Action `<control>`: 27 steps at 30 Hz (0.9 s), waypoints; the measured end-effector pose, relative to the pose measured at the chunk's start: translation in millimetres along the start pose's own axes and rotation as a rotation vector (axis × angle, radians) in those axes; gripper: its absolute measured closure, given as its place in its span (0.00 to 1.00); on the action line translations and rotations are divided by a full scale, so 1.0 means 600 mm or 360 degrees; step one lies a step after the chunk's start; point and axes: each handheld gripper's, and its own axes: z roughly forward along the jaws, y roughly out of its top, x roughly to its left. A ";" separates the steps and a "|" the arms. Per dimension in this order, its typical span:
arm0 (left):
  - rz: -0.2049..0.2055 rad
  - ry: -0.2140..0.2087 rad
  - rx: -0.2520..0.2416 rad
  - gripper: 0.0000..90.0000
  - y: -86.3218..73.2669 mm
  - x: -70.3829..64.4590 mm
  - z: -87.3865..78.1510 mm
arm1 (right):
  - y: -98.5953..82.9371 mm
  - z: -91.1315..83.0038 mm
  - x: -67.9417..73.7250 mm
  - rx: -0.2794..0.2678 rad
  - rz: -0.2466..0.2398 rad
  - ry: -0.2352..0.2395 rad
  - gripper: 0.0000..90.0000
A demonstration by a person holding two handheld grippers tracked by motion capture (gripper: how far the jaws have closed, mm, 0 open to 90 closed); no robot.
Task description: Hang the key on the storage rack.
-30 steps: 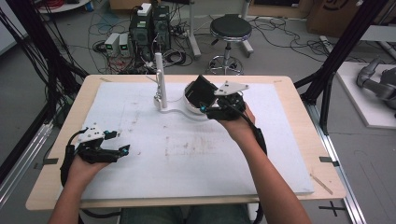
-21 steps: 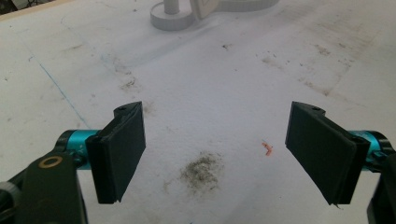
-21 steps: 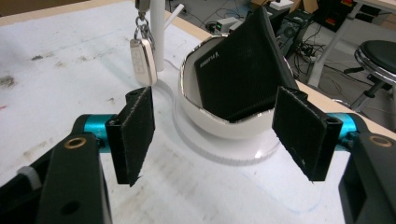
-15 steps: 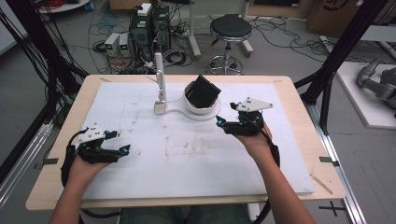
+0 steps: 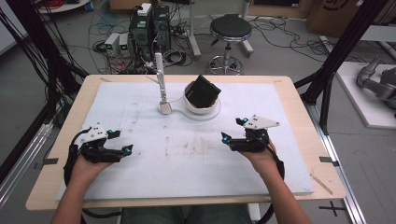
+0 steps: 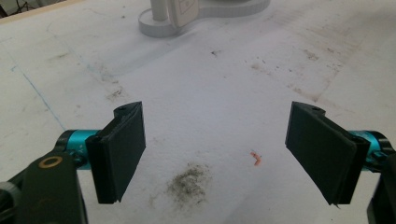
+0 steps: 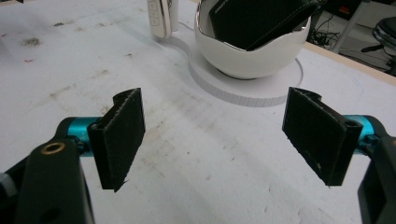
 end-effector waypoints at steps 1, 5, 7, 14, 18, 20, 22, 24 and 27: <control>0.0001 -0.0003 -0.0001 0.22 0.001 0.000 0.002 | -0.004 0.000 0.000 -0.0002 0.0003 -0.0002 0.24; 0.0000 -0.0009 -0.0012 0.22 0.004 0.000 0.006 | -0.018 -0.001 -0.001 -0.0009 0.0037 -0.0003 0.23; 0.0010 -0.0009 -0.0014 0.22 0.006 0.000 0.005 | -0.026 0.000 -0.004 -0.0002 0.0061 -0.0005 0.23; 0.0007 -0.0010 -0.0018 0.22 0.006 -0.001 0.005 | -0.040 0.019 -0.012 0.0072 0.0105 -0.0023 0.23; 0.0008 -0.0010 -0.0014 0.22 0.006 0.001 0.006 | -0.043 0.022 -0.018 0.0098 0.0119 -0.0047 0.23; 0.0000 -0.0015 -0.0021 0.22 0.006 0.000 0.007 | -0.045 0.023 -0.020 0.0114 0.0133 -0.0047 0.23; 0.0000 -0.0015 -0.0022 0.22 0.006 -0.001 0.007 | -0.045 0.024 -0.019 0.0127 0.0130 -0.0052 0.23; 0.0006 -0.0016 -0.0021 0.22 0.006 -0.001 0.006 | -0.044 0.025 -0.016 0.0133 0.0121 -0.0041 0.23; 0.0006 -0.0015 -0.0021 0.22 0.006 -0.001 0.006 | -0.044 0.026 -0.013 0.0139 0.0113 -0.0037 0.23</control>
